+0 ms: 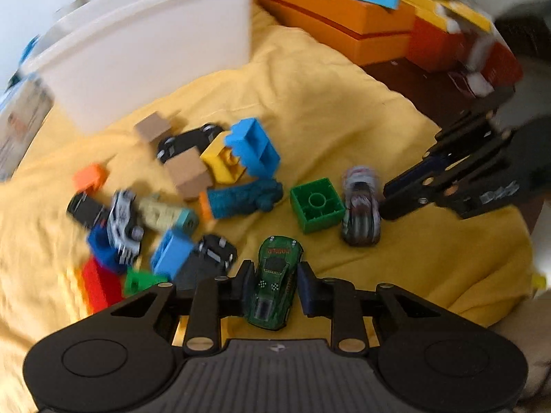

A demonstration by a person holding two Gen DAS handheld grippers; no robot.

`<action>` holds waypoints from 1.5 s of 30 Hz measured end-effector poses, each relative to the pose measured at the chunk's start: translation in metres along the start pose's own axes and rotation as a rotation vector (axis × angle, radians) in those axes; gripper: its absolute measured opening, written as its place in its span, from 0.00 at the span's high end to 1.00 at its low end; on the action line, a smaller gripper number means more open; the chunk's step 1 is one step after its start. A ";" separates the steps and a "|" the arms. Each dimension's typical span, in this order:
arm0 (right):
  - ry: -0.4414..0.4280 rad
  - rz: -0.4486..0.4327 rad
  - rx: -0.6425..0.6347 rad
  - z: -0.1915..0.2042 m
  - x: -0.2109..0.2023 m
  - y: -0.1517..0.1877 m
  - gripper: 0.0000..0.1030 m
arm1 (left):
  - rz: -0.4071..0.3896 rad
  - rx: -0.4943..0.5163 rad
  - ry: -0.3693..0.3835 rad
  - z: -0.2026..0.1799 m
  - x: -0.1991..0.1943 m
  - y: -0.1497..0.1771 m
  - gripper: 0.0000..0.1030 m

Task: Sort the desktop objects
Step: 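Grasp the green race car with the left tool while the right tool approaches the pile, then grasp the white race car with red markings with the right tool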

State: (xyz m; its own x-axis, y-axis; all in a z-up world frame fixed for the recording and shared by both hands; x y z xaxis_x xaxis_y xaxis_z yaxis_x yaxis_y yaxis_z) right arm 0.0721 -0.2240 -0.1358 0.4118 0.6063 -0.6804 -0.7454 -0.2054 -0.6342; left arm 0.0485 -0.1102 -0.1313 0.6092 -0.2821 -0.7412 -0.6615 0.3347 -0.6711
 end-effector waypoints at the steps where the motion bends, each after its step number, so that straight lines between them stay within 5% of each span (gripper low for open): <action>1: 0.034 -0.012 -0.039 -0.003 -0.001 0.001 0.80 | 0.000 -0.018 -0.008 0.000 -0.003 0.002 0.71; 7: 0.149 -0.046 -0.164 -0.008 0.009 -0.002 0.77 | -0.012 -0.053 -0.028 -0.003 -0.008 0.012 0.70; 12: 0.243 -0.077 -0.142 -0.011 -0.013 -0.010 0.62 | -0.017 -0.057 -0.019 0.000 -0.006 0.012 0.69; 24: 0.274 -0.034 0.181 0.005 -0.013 0.018 0.61 | -0.016 0.029 0.050 0.006 -0.004 0.012 0.68; 28: 0.316 -0.075 0.158 0.013 0.001 0.002 0.54 | -0.018 0.033 0.074 0.007 -0.002 0.014 0.68; 32: 0.371 -0.021 0.077 0.017 0.030 0.000 0.52 | -0.024 0.052 0.095 0.010 0.001 0.012 0.66; 35: 0.422 -0.052 -0.060 0.020 0.038 -0.004 0.59 | -0.037 0.041 0.107 0.014 0.006 0.006 0.66; 37: 0.416 -0.049 -0.108 0.025 0.035 -0.003 0.68 | -0.044 0.055 0.112 0.015 0.010 0.002 0.66; 42: 0.318 0.016 -0.164 0.031 0.018 0.012 0.68 | -0.048 0.150 0.165 0.009 0.018 0.000 0.66; 45: 0.289 0.033 -0.213 0.028 0.012 0.019 0.68 | -0.003 0.091 0.214 0.016 0.022 -0.005 0.66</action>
State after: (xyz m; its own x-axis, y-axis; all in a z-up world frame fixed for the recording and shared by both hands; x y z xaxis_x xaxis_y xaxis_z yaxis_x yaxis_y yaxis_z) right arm 0.0483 -0.1986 -0.1457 0.5430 0.3610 -0.7582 -0.6471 -0.3956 -0.6518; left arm 0.0719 -0.1034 -0.1443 0.4979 -0.4647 -0.7322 -0.6117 0.4103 -0.6764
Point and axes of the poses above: each gripper's, at about its wrist camera, not at the fingertips, and x roughly the way its jaws point, z to its left, y to its underside, the point moved 10 cm from there along x, roughly the way its jaws point, and after that the axes turned 15 degrees about -z, right-handed, at the moved point
